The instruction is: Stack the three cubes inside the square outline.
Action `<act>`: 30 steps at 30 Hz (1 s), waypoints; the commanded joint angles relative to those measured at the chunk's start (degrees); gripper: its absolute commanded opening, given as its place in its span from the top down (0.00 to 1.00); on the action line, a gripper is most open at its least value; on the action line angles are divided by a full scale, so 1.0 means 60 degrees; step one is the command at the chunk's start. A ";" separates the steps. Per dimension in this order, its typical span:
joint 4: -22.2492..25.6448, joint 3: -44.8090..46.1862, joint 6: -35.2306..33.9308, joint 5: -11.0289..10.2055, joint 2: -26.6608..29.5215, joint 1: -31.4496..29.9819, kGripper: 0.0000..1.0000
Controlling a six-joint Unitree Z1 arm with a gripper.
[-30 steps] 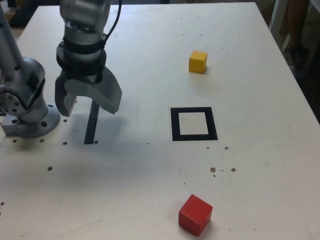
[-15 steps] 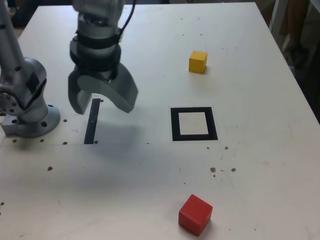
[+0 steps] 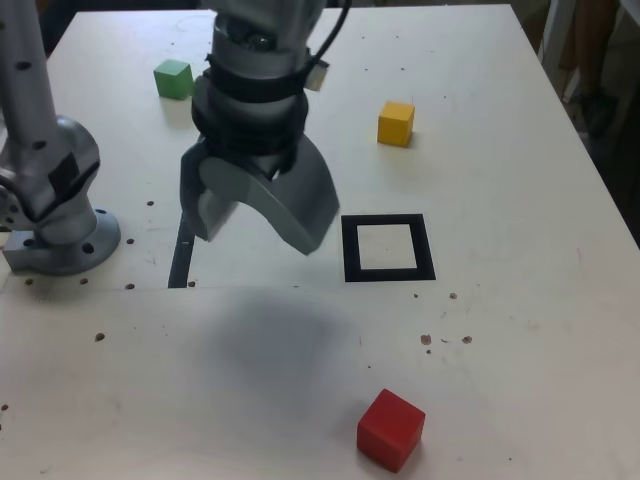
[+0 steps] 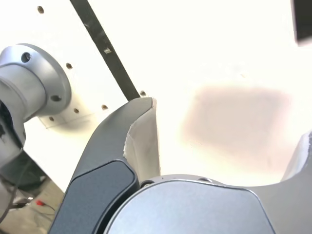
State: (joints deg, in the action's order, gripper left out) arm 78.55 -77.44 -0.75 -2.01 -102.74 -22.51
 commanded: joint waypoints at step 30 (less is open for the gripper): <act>0.1647 -0.5402 -0.0196 0.0508 -0.3823 -0.2052 0.01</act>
State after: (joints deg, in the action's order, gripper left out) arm 87.87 -109.07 -1.79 0.88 -124.88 -34.67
